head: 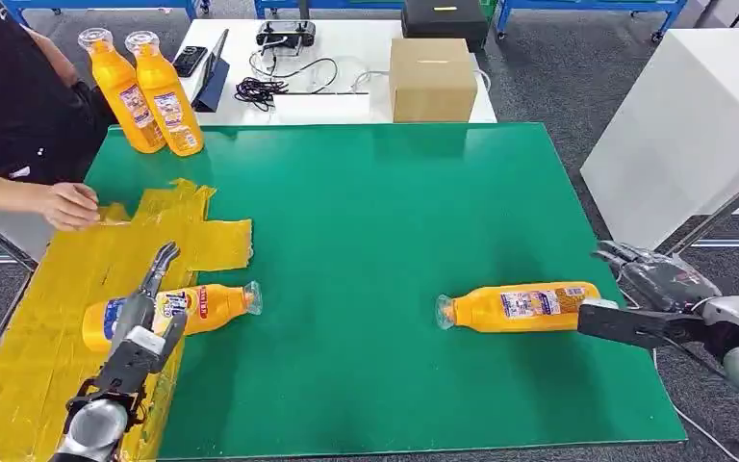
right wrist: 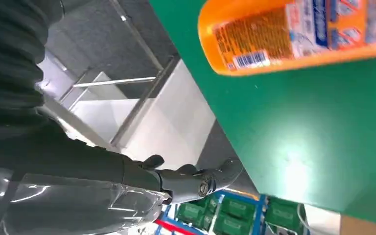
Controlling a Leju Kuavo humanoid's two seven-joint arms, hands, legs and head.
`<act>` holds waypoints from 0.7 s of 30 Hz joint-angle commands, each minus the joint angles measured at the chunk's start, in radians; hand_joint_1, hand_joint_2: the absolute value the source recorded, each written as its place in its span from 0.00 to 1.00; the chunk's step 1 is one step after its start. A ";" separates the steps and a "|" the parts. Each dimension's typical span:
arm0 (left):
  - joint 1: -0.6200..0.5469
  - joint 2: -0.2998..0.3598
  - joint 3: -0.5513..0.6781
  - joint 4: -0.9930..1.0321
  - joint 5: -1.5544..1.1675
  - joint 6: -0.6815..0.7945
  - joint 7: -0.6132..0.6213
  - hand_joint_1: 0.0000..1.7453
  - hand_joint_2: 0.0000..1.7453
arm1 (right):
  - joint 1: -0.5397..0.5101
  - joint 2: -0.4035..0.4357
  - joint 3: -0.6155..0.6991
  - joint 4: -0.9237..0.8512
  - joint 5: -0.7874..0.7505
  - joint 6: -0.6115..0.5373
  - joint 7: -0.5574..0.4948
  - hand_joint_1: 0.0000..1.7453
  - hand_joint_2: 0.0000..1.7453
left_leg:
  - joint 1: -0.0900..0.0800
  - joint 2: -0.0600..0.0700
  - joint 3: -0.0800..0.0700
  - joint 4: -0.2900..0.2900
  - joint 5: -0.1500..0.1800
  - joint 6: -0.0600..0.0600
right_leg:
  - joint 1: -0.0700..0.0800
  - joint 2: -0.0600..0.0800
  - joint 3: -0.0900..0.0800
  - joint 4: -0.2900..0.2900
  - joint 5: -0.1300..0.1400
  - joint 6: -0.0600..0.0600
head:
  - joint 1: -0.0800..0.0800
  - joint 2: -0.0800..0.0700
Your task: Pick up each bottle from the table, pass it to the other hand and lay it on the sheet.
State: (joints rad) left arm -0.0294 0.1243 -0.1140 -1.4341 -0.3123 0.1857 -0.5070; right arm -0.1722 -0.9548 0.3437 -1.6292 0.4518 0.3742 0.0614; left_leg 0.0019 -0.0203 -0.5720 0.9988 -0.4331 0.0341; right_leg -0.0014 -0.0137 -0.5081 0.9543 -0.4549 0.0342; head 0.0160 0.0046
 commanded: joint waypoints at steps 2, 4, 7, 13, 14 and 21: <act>0.046 -0.042 0.039 -0.130 0.054 -0.041 -0.005 0.00 0.00 | -0.028 0.182 0.086 0.192 0.083 -0.053 -0.012 0.00 1.00 | 0.002 0.003 0.003 -0.002 -0.001 -0.001 | 0.002 0.003 0.003 -0.004 0.001 0.000 | 0.000 0.000; 0.049 -0.039 0.034 -0.138 0.054 -0.050 -0.007 0.00 0.00 | -0.052 0.220 0.089 0.228 0.104 -0.061 -0.015 0.00 1.00 | 0.001 0.004 0.004 -0.003 -0.001 -0.002 | 0.001 0.004 0.004 -0.004 0.001 -0.001 | 0.000 0.000; 0.043 -0.036 0.017 -0.160 0.045 -0.051 0.011 0.00 0.00 | -0.111 0.311 0.130 0.315 0.168 -0.077 -0.009 0.00 1.00 | 0.002 0.005 0.003 -0.002 -0.001 -0.001 | 0.002 0.005 0.003 -0.003 0.002 -0.001 | 0.000 0.000; 0.038 -0.036 0.014 -0.165 0.050 -0.050 0.019 0.00 0.00 | -0.146 0.343 0.154 0.367 0.179 -0.083 -0.009 0.00 1.00 | 0.001 0.005 0.002 -0.001 0.000 -0.001 | 0.001 0.005 0.001 -0.001 0.001 0.000 | 0.000 0.000; 0.038 -0.035 0.014 -0.165 0.050 -0.050 0.019 0.00 0.00 | -0.147 0.340 0.153 0.367 0.179 -0.083 -0.009 0.00 1.00 | 0.002 0.009 0.003 -0.002 0.000 -0.002 | 0.001 0.008 0.002 -0.003 0.002 -0.001 | 0.000 0.000; 0.068 -0.044 0.009 -0.156 0.053 -0.056 0.031 0.00 0.00 | -0.158 0.414 0.164 0.491 0.257 -0.145 -0.012 0.00 1.00 | 0.002 0.007 0.005 -0.003 -0.001 -0.002 | 0.001 0.007 0.004 -0.004 0.001 0.000 | 0.000 0.000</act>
State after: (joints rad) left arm 0.0315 0.0980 -0.1045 -1.6098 -0.2575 0.1377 -0.4883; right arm -0.2607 -0.6669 0.4593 -1.3372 0.6492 0.2694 0.0477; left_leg 0.0023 -0.0183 -0.5727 0.9987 -0.4330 0.0340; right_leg -0.0012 -0.0113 -0.5088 0.9547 -0.4549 0.0342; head 0.0160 0.0046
